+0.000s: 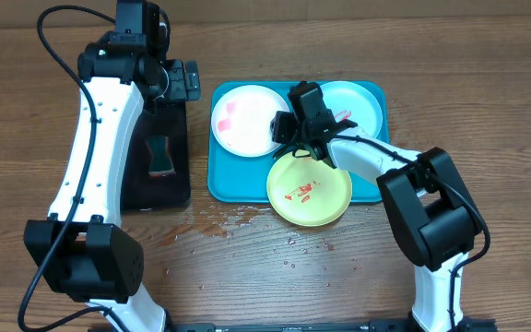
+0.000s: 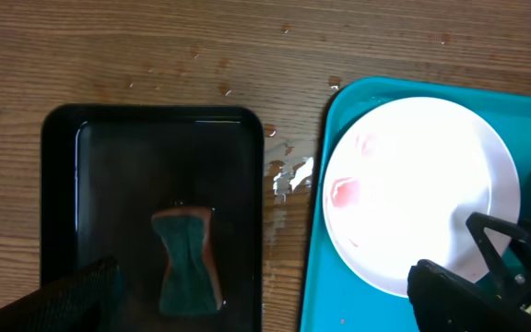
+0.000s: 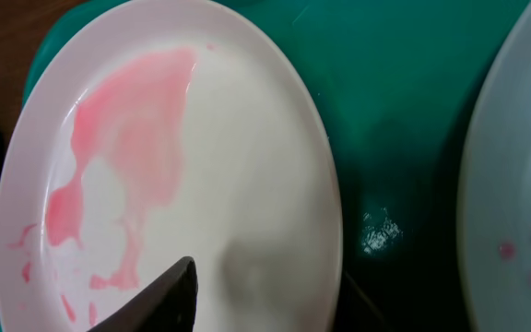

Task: Clean dirty plates on tray and stack at the side
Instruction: 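Lift the white plate off the teal tray with the right gripper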

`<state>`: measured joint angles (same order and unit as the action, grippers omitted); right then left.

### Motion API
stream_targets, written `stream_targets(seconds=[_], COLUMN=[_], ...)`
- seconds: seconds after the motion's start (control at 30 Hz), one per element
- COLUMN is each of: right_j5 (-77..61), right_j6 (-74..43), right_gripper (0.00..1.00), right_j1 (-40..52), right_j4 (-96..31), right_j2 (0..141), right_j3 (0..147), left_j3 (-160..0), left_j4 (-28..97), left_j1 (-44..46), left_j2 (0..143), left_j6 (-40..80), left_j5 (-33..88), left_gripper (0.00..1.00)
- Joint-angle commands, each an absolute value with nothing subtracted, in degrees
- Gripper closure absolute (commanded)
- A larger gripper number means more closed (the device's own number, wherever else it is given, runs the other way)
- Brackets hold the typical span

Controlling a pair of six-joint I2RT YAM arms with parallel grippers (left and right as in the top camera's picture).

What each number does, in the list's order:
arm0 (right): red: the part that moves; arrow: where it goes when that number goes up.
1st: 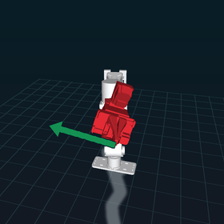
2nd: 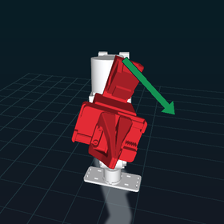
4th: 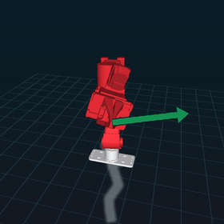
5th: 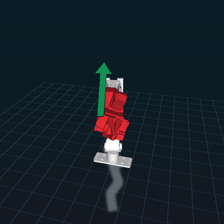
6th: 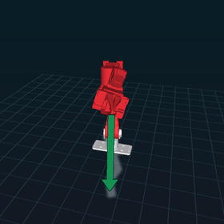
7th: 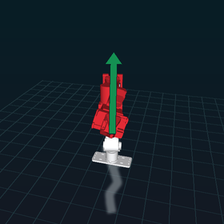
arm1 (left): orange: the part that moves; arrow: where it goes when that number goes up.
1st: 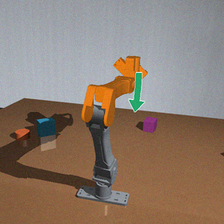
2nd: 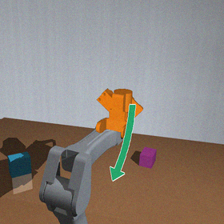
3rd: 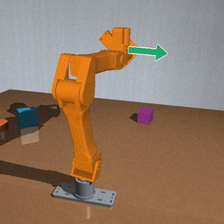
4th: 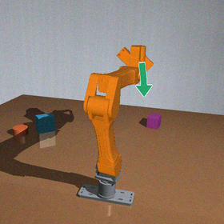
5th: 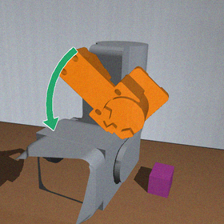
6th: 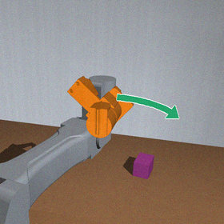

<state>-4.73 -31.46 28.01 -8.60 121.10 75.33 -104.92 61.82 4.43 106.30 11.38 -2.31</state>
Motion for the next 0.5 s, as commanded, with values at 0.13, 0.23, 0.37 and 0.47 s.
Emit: stream_targets(seconds=[0.13, 0.23, 0.37, 0.47], right_j5=[-3.01, -3.07, -3.03, -1.83], right_j6=[-31.64, -31.22, -28.75, -27.14], right_gripper=[0.96, 0.96, 0.96, 0.96], right_j1=[28.01, 28.01, 27.81, 27.07], right_j4=[-8.05, -8.29, -13.96, -21.69], right_j2=[124.44, 124.42, 124.42, 124.40], right_j3=[76.20, 77.52, 83.46, 90.32], left_j3=[-105.32, -105.32, -105.32, -105.32], left_j4=[61.39, 61.45, 61.58, 61.60], left_j1=[4.32, 4.32, 4.32, 4.32], left_j2=[106.34, 106.34, 106.34, 106.34], left_j6=[10.26, 10.26, 10.26, 10.26], left_j5=[-1.39, -1.39, -1.39, -1.41], left_gripper=[0.00, 0.00, 0.00, 0.00])
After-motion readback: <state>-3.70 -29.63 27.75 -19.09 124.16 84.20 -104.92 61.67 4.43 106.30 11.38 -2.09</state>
